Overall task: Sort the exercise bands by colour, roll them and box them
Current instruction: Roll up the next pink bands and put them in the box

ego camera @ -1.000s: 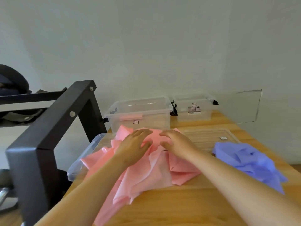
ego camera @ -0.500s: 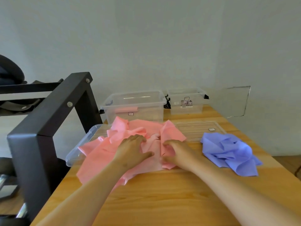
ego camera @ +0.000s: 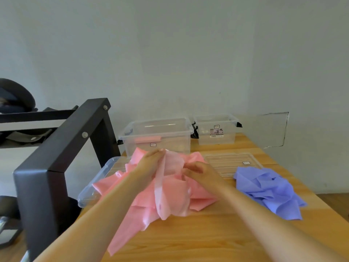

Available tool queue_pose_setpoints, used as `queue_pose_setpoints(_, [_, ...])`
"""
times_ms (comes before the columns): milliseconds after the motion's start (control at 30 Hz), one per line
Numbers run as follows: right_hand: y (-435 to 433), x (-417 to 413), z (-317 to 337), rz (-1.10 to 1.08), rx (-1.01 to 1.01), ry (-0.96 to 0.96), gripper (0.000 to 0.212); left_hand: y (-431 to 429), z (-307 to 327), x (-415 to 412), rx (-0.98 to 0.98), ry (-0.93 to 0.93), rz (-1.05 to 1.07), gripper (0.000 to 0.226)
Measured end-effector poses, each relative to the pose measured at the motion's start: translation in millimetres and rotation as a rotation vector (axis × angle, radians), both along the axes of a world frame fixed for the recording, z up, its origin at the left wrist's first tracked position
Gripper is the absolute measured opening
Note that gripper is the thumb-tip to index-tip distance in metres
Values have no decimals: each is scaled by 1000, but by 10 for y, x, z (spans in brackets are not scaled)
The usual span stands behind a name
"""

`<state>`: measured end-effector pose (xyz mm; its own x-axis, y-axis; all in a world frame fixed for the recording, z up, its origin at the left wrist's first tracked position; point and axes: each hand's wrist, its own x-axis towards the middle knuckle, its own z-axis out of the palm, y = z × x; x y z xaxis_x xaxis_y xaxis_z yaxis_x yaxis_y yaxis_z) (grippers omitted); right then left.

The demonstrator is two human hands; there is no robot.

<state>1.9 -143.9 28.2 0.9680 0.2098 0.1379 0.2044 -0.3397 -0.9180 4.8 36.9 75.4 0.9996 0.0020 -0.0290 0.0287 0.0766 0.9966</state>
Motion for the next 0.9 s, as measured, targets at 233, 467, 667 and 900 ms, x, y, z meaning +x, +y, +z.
queue_pose_setpoints(233, [76, -15, 201, 96, 243, 146, 41, 11, 442, -61, -326, 10, -78, 31])
queue_pose_setpoints(467, [141, -30, 455, 116, 423, 73, 30, 125, 612, -126, -435, -80, -173, 54])
queue_pose_setpoints(667, [156, 3, 875, 30, 568, -36, 5, 238, 814, -61, -323, -170, -146, 44])
queue_pose_setpoints(900, [137, -17, 1410, 12, 624, -165, 11, 272, 937, -60, -73, -310, -188, 43])
